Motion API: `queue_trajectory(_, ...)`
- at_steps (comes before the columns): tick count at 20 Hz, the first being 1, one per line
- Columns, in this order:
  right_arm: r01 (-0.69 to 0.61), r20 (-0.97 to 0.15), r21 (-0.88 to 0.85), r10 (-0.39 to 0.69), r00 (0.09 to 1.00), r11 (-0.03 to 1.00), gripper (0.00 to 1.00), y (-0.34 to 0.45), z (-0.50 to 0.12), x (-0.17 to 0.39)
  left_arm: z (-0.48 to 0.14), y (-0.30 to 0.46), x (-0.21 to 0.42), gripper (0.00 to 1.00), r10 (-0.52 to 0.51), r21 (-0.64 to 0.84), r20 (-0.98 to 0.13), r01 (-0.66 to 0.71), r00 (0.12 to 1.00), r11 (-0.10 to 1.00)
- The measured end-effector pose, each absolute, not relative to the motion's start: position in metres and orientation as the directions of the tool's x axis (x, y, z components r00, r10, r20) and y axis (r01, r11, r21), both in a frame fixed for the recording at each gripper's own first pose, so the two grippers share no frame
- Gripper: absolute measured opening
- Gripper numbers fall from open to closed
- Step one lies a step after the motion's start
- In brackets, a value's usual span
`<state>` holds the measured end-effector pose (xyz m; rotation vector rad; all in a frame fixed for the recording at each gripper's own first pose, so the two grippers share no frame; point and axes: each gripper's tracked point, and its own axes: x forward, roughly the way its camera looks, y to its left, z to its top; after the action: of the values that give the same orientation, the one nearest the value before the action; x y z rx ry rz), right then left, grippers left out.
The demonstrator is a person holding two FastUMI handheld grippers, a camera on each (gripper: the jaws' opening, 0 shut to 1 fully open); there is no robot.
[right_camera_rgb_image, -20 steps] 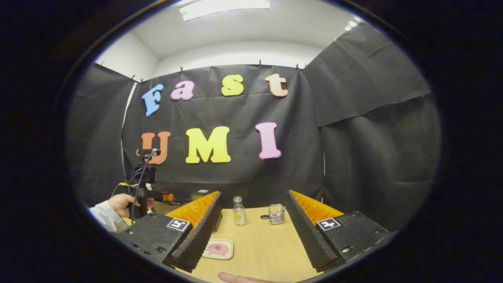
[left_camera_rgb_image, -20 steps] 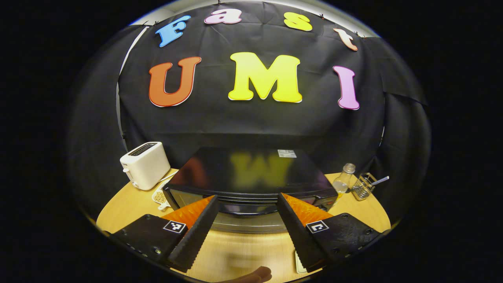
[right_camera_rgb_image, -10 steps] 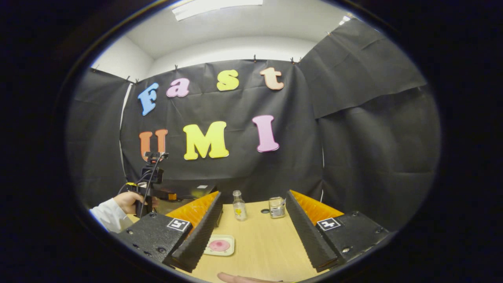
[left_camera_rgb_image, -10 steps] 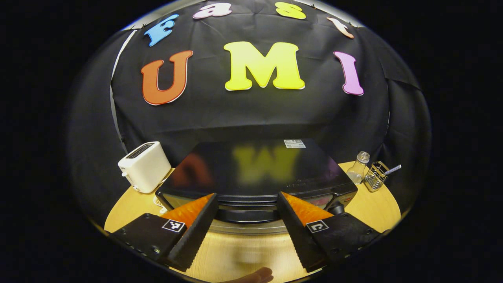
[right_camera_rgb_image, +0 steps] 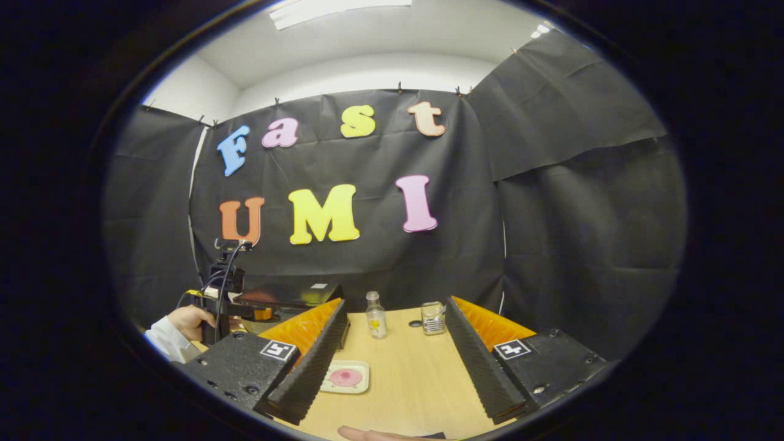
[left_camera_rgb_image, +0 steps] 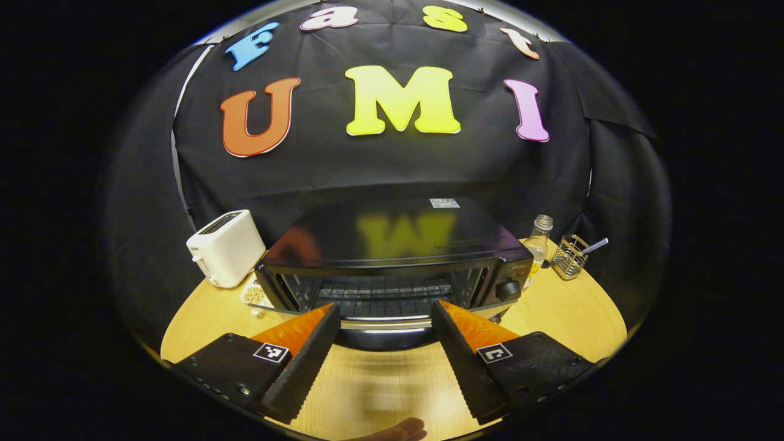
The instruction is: Open the electric oven with the left hand, put the food in, and close the electric oven.
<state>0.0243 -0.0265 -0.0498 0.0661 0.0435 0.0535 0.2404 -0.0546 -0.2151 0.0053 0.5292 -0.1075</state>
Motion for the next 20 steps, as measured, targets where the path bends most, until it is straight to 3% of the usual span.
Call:
queue_trajectory(12,-0.076,-0.117,0.059,0.082,0.99,0.995,0.99,-0.009,-0.073,0.029,-0.279,-0.054,0.161,0.96,-0.12,-0.05,-0.551,0.111,0.826,0.993)
queue_trajectory(20,-0.102,-0.166,0.056,0.11,0.98,0.993,0.99,0.004,-0.089,0.038,-0.342,-0.059,0.133,0.95,-0.122,-0.111,-0.685,0.062,0.719,0.992)
